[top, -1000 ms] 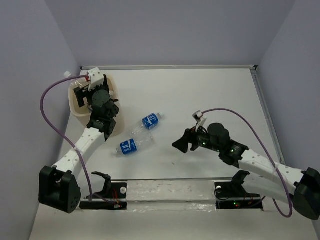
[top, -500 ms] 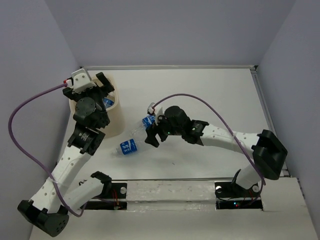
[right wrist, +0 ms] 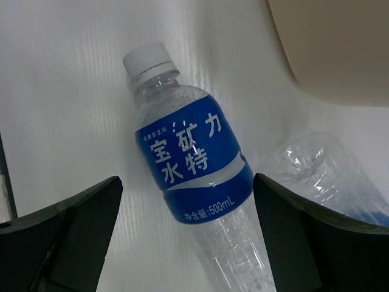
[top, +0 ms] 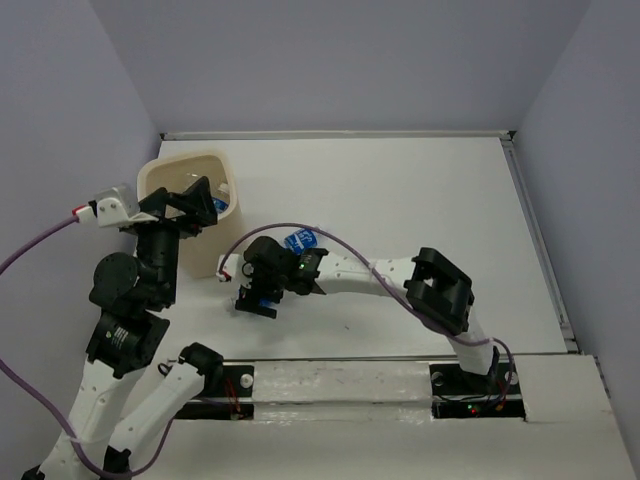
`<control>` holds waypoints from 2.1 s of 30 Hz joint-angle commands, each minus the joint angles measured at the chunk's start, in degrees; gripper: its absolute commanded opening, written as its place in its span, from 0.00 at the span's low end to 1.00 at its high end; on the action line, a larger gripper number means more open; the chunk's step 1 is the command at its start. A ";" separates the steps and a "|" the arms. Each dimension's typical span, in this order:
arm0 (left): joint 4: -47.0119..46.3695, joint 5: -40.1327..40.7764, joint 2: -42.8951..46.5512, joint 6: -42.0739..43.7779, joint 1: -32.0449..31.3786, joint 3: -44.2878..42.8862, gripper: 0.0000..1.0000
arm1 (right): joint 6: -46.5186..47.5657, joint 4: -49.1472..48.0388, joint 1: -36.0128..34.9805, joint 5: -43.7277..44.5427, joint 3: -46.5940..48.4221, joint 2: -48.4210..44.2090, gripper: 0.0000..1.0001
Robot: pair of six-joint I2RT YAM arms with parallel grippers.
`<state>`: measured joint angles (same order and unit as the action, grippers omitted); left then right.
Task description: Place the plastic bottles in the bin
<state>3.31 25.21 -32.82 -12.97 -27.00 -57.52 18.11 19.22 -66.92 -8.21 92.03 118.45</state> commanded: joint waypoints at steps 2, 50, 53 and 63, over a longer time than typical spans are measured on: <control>-1.02 -0.08 5.56 -0.30 -0.15 3.37 0.99 | 5.44 3.89 -1.02 3.38 7.37 3.17 0.94; -9.99 3.88 29.66 -2.67 -0.15 12.51 0.93 | -20.48 -55.96 4.69 5.48 31.60 5.78 0.45; -9.99 2.91 29.04 -2.76 -0.15 12.69 0.93 | -20.40 -56.14 4.69 6.01 43.73 11.87 0.45; -10.87 2.65 29.04 -2.15 0.02 13.66 0.92 | -24.17 -55.70 5.30 7.24 51.42 23.23 0.78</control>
<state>-4.03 28.05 -3.31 -16.16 -27.00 -44.47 -4.21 -32.03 -61.21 -1.72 145.64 142.93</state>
